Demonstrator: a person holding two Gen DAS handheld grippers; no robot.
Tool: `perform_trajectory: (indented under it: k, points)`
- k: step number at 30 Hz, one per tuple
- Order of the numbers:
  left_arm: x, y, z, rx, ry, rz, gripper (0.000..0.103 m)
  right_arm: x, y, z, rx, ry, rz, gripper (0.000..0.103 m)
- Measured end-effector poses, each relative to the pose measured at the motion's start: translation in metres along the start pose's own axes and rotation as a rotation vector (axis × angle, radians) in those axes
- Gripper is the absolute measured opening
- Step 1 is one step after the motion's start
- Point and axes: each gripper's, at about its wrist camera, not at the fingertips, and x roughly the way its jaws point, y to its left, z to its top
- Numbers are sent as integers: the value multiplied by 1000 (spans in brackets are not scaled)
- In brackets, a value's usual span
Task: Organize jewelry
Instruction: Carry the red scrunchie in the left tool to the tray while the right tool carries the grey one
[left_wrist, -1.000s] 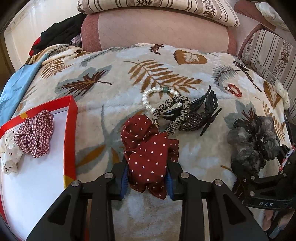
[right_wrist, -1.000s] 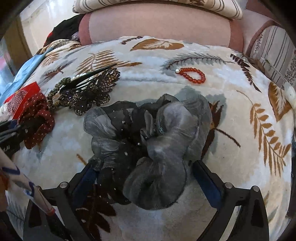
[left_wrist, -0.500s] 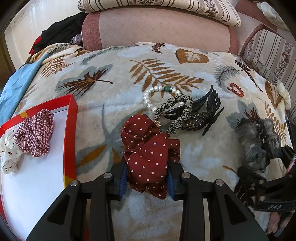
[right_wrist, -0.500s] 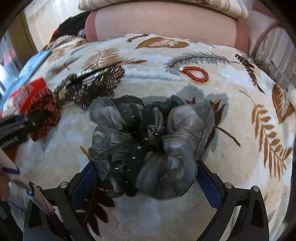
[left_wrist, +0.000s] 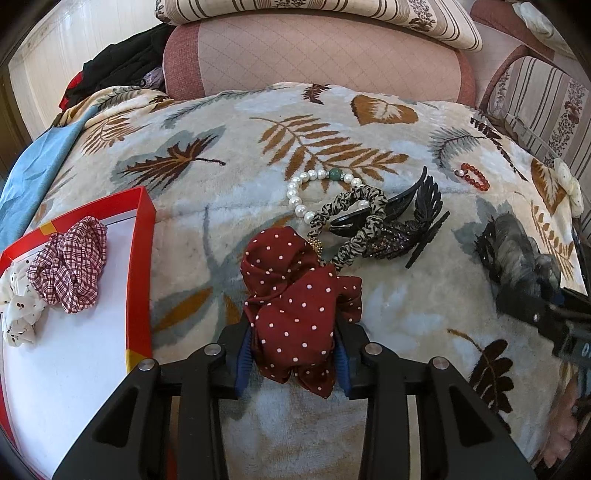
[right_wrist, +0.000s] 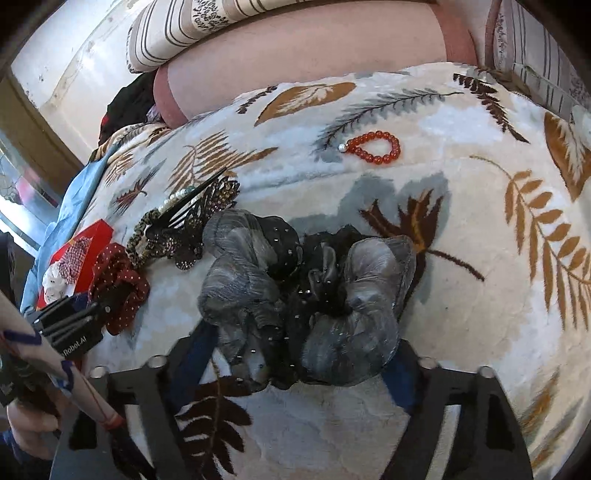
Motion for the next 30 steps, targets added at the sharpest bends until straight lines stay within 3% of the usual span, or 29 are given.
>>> perform_trajectory:
  k: [3,6,21,30]
  points:
    - [0,-1,1,0,0,0,35,-2,1,0,19,1,19,45]
    - [-3,-1,0,0,-8,-10,35,-10,6,1,11,-30,31,41]
    - [-50,5,6,-25,-99,-80,34,-60,41,3,-87,-188,69,40]
    - [-92,2,9,-71,-160,-67,34,-89,55,7,-115,-241,143,40]
